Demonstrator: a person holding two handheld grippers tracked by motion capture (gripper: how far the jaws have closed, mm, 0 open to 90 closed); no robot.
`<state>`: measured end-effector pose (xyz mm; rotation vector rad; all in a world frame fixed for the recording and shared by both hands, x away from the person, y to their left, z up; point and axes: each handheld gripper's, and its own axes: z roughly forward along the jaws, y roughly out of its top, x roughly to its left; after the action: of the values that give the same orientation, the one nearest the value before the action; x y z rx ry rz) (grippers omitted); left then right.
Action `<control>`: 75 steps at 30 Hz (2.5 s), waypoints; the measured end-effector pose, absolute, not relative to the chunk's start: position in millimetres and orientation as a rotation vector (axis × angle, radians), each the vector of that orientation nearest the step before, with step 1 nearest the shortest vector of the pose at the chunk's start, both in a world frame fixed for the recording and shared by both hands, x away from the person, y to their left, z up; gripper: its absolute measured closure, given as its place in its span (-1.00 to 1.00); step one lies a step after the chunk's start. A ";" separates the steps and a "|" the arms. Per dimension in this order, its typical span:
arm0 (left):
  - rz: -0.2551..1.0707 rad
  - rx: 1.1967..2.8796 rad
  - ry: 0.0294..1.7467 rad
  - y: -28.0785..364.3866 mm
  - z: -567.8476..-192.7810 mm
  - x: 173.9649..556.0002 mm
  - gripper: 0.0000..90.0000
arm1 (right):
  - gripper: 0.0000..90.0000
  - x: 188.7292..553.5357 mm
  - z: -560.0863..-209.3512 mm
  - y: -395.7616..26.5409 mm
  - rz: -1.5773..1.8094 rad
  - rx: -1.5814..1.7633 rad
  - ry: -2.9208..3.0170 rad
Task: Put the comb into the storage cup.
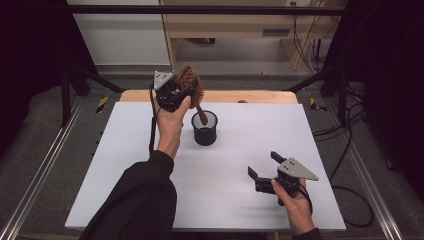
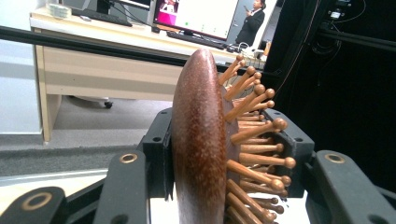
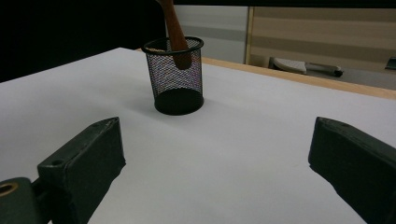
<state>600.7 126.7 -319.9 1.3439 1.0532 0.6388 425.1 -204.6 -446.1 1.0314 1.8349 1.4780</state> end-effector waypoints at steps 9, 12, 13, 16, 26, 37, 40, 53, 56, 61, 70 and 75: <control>0.616 1.330 1.061 125.8 -327.8 603.9 0.11 | -0.91 425.6 -446.7 -204.5 1.477 1.032 1.840; 0.603 1.324 1.072 126.1 -332.3 604.1 0.11 | -0.91 425.6 -446.6 -204.9 1.476 1.030 1.837; 0.604 1.326 1.074 126.1 -333.8 603.6 0.11 | -0.91 425.6 -446.6 -204.9 1.476 1.031 1.838; 0.597 1.335 1.079 126.5 -338.0 602.3 0.11 | -0.91 425.6 -446.7 -204.6 1.476 1.030 1.839; 0.574 1.349 1.088 124.7 -347.7 598.7 0.11 | -0.91 425.7 -446.7 -203.9 1.476 1.028 1.842; 0.549 1.356 1.086 122.1 -351.2 596.1 0.11 | -0.91 425.8 -446.7 -204.1 1.476 1.028 1.843; 0.543 1.362 1.089 121.5 -351.8 595.7 0.11 | -0.91 425.8 -446.7 -203.9 1.476 1.027 1.843; 0.521 1.367 1.095 118.0 -356.3 595.1 0.11 | -0.91 426.0 -446.7 -204.1 1.477 1.028 1.844; 0.519 1.367 1.094 117.2 -356.8 595.1 0.11 | -0.91 426.1 -446.8 -204.3 1.476 1.029 1.843; 0.516 1.367 1.096 116.2 -358.1 595.7 0.11 | -0.91 426.0 -446.9 -204.4 1.476 1.030 1.842; 0.513 1.365 1.098 115.8 -359.3 596.9 0.11 | -0.91 426.2 -446.8 -205.0 1.477 1.033 1.841; 0.511 1.367 1.095 115.0 -359.5 597.1 0.11 | -0.91 426.3 -446.8 -205.0 1.478 1.033 1.842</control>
<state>597.1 115.0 -359.5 1.3667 1.0952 0.5106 426.3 -205.0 -446.8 1.0333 1.8415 1.4779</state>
